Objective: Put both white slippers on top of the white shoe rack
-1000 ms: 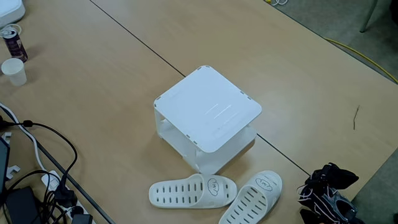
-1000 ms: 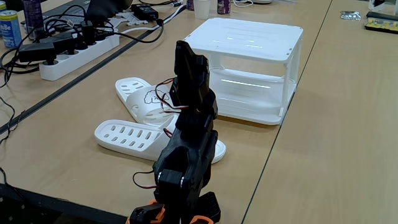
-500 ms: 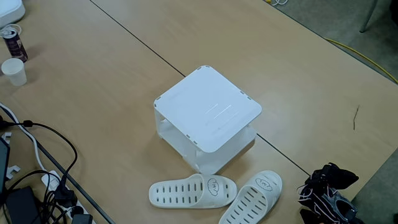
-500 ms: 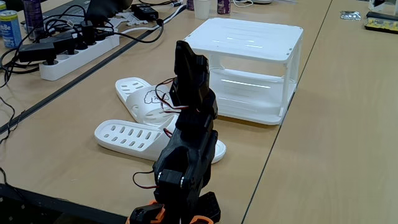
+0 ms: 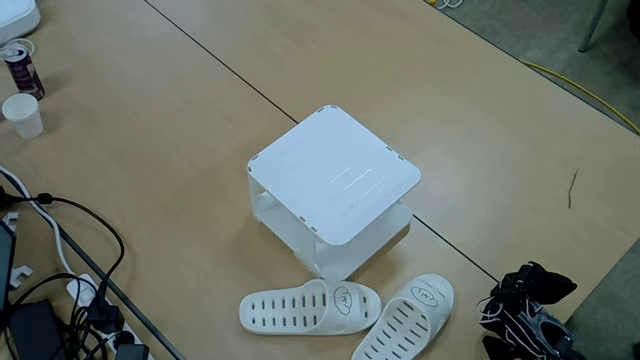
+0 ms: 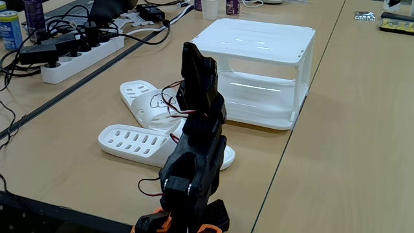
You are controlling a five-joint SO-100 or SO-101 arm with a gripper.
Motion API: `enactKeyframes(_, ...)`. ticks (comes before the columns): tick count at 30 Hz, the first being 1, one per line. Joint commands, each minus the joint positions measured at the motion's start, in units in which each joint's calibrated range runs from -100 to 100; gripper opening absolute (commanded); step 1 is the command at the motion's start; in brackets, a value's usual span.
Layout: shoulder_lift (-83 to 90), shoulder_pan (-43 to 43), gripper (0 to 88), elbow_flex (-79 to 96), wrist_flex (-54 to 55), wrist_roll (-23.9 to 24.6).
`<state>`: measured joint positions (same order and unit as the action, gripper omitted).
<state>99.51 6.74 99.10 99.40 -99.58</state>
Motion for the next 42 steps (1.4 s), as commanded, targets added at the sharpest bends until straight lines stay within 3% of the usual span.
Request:
enactKeyframes(1, -0.51, -0.66, 0.8, 0.45, 0.08, -0.42)
enactKeyframes(15, -0.77, -0.33, 0.8, 0.54, -0.18, -0.42)
enactKeyframes(18, -0.85, -0.57, 0.8, 0.18, -6.65, -0.42)
enactKeyframes(22, -0.77, -0.66, 0.8, -7.04, -25.37, -0.42)
enactKeyframes(30, -0.94, -6.58, 0.8, -34.1, -79.9, -0.42)
enactKeyframes(42, -7.16, -7.4, 0.7, -40.33, -128.99, -0.42)
